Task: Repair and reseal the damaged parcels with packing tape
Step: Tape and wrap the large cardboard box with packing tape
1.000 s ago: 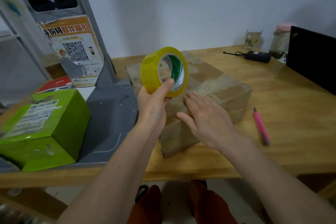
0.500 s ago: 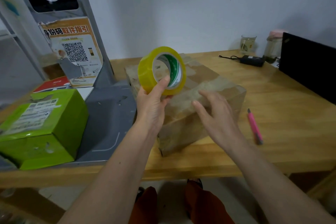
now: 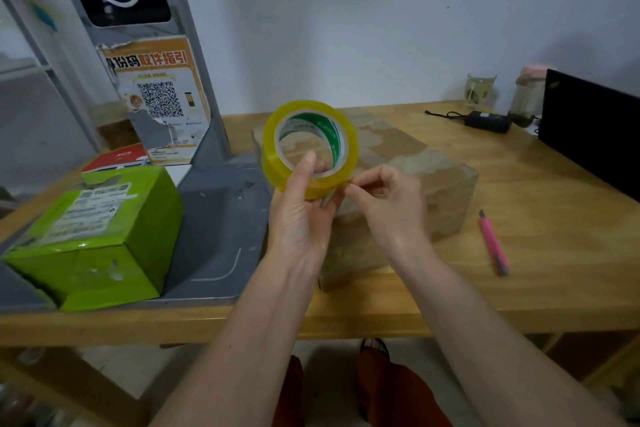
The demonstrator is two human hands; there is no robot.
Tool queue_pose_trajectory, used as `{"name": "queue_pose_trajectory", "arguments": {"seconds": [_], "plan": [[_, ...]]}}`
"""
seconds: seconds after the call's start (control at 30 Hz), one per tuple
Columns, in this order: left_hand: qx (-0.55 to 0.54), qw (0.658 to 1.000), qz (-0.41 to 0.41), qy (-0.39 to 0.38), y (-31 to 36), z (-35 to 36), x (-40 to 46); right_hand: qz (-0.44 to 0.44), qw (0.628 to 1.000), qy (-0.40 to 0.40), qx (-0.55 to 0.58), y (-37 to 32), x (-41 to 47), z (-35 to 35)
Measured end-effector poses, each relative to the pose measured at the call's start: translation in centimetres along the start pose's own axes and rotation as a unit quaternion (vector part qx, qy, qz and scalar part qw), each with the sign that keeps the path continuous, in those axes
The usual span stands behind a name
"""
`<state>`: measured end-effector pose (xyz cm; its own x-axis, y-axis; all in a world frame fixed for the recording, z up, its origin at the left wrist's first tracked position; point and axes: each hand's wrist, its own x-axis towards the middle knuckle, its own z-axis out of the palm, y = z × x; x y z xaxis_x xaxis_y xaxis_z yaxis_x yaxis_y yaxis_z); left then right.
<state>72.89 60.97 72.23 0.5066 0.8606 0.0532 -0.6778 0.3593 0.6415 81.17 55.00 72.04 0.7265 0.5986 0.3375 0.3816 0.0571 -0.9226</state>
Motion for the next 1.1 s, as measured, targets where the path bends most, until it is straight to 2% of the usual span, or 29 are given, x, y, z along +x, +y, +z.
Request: {"name": "queue_pose_trajectory", "arguments": {"seconds": [0.2,0.37,0.43,0.57,0.67,0.83,1.1], "plan": [[-0.061,0.998,-0.023,0.015,0.8,1.0,-1.1,-0.062,0.997,-0.008,-0.052,-0.9,-0.8,-0.3],[-0.026,0.997,-0.005,-0.077,1.1,0.8,-1.5,-0.126,0.988,0.001,-0.089,-1.4,-0.7,-0.9],[0.013,0.996,0.007,-0.087,1.0,0.8,-1.6,-0.100,0.993,-0.004,-0.058,-1.5,-0.3,-1.4],[0.051,0.997,0.008,-0.052,1.2,1.3,-1.6,-0.020,0.993,-0.061,0.101,-2.1,0.0,-2.1],[0.050,0.998,0.010,-0.035,1.3,1.6,-1.8,-0.010,0.989,-0.083,0.124,-2.4,-0.1,-2.4],[0.094,0.995,0.022,0.006,1.5,2.1,-1.7,-0.047,0.992,-0.111,0.044,-3.6,-0.1,-2.9],[0.165,0.983,0.050,0.066,1.3,2.4,-2.0,-0.117,0.985,-0.079,-0.096,-3.5,-0.3,-2.4]]}}
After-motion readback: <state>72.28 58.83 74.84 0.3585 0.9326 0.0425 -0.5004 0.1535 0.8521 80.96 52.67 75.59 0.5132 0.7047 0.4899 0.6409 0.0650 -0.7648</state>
